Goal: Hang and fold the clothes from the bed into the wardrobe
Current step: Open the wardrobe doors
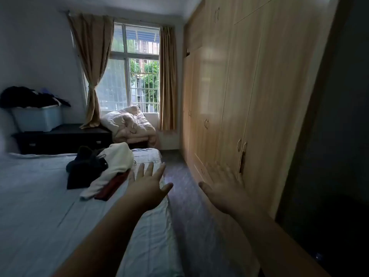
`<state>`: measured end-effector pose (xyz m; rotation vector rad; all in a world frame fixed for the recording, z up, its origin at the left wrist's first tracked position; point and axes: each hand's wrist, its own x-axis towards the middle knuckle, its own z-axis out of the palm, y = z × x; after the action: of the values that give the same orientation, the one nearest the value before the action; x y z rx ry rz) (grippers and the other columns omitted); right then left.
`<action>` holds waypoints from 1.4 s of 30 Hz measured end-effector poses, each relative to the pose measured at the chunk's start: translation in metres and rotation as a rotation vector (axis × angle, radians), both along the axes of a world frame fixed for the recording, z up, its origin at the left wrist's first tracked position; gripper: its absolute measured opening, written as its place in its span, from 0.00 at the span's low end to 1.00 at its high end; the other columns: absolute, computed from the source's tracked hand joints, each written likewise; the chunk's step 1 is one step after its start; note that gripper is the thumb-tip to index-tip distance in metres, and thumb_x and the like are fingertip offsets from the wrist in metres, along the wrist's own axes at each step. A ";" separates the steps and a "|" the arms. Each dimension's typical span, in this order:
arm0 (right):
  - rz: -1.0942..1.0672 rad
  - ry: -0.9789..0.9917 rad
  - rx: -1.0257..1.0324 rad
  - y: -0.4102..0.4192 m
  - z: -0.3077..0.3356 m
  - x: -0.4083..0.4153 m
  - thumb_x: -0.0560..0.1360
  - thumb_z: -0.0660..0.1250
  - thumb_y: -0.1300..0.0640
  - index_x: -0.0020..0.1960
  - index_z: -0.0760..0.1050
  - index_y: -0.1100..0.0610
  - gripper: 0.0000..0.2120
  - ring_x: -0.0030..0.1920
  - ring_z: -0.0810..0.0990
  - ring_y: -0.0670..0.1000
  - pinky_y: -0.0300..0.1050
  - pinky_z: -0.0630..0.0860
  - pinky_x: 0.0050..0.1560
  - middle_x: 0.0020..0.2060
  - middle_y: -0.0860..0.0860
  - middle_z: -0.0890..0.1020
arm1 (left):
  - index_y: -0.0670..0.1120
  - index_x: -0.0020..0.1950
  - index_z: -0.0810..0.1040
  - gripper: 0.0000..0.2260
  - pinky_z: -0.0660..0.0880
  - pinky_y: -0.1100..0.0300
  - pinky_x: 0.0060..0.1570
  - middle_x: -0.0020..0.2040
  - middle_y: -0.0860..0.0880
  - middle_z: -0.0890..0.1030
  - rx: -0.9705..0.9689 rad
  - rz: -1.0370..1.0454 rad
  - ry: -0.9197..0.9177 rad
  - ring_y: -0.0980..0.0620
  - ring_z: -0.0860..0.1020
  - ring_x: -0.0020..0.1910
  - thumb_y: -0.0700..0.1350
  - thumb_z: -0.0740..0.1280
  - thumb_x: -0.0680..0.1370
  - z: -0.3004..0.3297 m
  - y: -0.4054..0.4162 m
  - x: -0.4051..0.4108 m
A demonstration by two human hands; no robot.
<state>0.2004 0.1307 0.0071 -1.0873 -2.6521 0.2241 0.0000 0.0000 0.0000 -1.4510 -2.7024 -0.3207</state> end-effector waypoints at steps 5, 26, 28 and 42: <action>0.004 -0.019 0.004 0.040 -0.004 0.012 0.79 0.43 0.32 0.79 0.35 0.40 0.33 0.79 0.37 0.51 0.61 0.39 0.76 0.80 0.45 0.40 | 0.60 0.80 0.38 0.33 0.42 0.39 0.76 0.82 0.47 0.41 -0.012 0.018 -0.007 0.43 0.38 0.80 0.68 0.48 0.80 0.003 0.030 0.013; 0.127 -0.033 0.020 0.229 -0.036 0.000 0.80 0.45 0.33 0.80 0.39 0.44 0.34 0.80 0.40 0.51 0.60 0.44 0.78 0.81 0.47 0.44 | 0.60 0.80 0.39 0.33 0.42 0.40 0.77 0.82 0.48 0.42 -0.014 0.091 -0.017 0.43 0.38 0.80 0.68 0.49 0.80 -0.018 0.225 0.020; 0.134 -0.031 0.018 0.251 -0.043 -0.017 0.80 0.45 0.33 0.80 0.39 0.44 0.34 0.80 0.41 0.51 0.61 0.44 0.78 0.81 0.47 0.44 | 0.60 0.80 0.39 0.33 0.41 0.40 0.77 0.82 0.48 0.43 -0.015 0.085 -0.020 0.43 0.38 0.80 0.68 0.49 0.80 -0.026 0.247 0.006; 0.100 -0.094 0.001 0.458 -0.058 -0.218 0.78 0.40 0.30 0.80 0.37 0.42 0.34 0.80 0.42 0.52 0.61 0.46 0.78 0.81 0.47 0.45 | 0.59 0.80 0.39 0.33 0.41 0.41 0.77 0.82 0.48 0.42 -0.037 0.129 -0.047 0.43 0.39 0.80 0.68 0.48 0.80 -0.040 0.441 -0.193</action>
<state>-0.0173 0.5890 -0.0510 -0.9895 -2.7931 0.1949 -0.1927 0.4407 -0.0404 -1.2860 -2.8369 -0.3028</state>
